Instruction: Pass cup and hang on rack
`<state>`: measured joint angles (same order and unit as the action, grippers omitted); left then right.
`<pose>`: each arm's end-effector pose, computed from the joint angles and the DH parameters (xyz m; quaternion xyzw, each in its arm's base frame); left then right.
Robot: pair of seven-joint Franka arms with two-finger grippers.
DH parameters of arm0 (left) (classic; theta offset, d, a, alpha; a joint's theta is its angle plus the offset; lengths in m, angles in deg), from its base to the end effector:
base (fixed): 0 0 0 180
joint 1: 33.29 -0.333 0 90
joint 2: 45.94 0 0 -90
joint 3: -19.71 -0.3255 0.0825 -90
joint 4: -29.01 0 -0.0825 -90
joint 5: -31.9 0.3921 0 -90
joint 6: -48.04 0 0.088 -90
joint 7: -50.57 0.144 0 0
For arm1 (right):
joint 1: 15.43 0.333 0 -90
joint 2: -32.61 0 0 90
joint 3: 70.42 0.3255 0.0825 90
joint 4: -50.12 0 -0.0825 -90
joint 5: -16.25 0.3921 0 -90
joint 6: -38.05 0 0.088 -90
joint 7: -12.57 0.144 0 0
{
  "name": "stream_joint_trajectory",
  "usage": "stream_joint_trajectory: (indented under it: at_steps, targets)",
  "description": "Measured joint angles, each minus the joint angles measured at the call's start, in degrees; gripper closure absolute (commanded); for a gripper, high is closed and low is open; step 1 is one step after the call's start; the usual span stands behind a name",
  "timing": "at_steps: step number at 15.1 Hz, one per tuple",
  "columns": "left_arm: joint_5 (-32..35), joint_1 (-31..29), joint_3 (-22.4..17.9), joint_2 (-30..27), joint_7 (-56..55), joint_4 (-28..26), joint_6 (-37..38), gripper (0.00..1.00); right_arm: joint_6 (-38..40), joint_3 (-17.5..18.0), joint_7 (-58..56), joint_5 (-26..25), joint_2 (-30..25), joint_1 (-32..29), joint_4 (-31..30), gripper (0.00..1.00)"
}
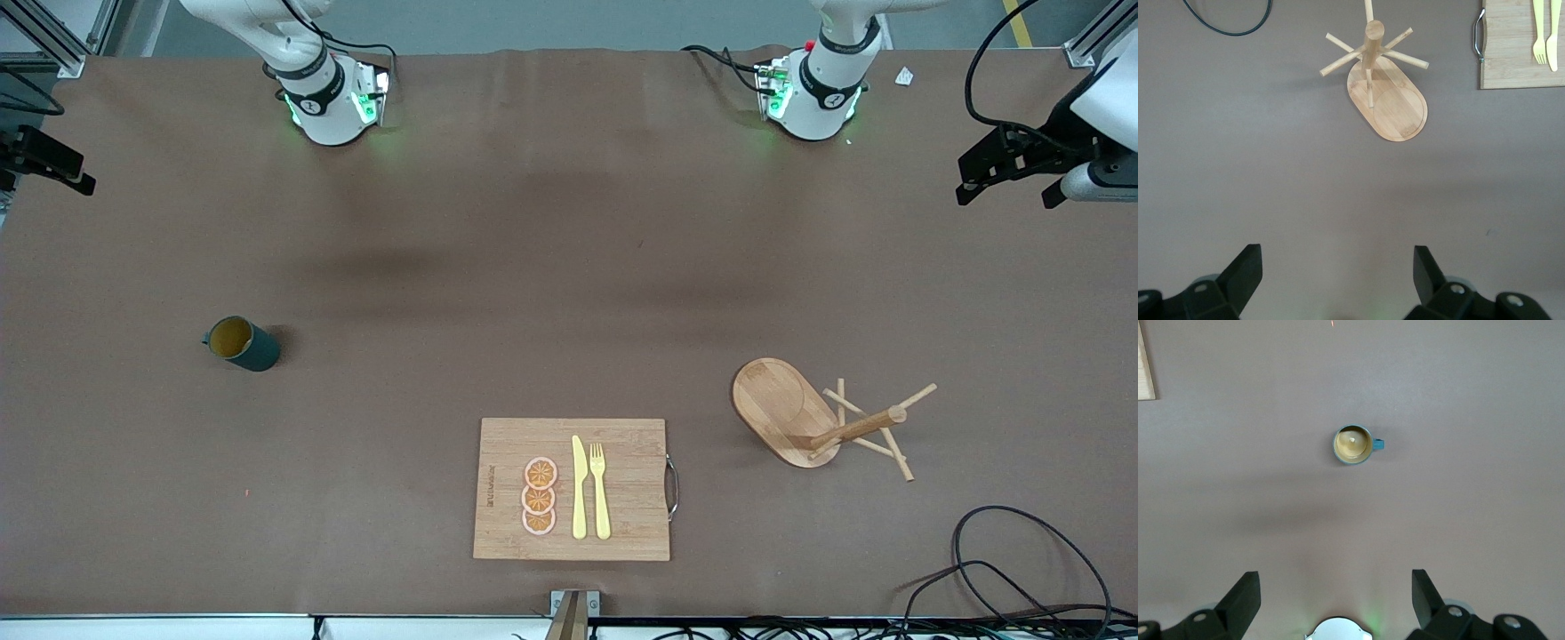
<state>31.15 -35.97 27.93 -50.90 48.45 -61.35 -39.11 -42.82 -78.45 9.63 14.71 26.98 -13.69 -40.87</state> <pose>0.5279 -0.0566 0.6363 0.9994 -0.0301 0.0148 0.0013 0.5071 -0.0638 0.6280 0.9987 -0.0302 -0.0401 0.0033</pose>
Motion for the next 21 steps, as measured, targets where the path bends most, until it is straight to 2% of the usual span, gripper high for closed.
stream_joint_trajectory:
  at_steps: [10, 12, 16, 21]
  targets:
    - [-0.01, 0.01, 0.04, 0.56, 0.02, 0.07, 0.0, 0.0, -0.02, -0.26, 0.0, 0.0, 0.1, 0.02, 1.9, 0.0]
    - [-0.02, 0.05, 0.06, 0.59, 0.02, 0.08, 0.41, 0.0, -1.14, -0.48, 0.0, 0.0, 1.45, -0.01, 1.77, 0.0]
    - [-0.05, 0.26, 0.85, 0.63, -0.07, 0.08, 1.26, 0.0, -9.54, -0.83, -0.67, -0.01, 9.71, -0.61, 1.32, 0.0]
    - [-0.05, 0.3, 1.01, 0.7, -0.07, 0.07, 1.39, 0.0, -18.63, -1.05, -14.23, 0.0, 21.83, -2.54, 0.06, 0.0]
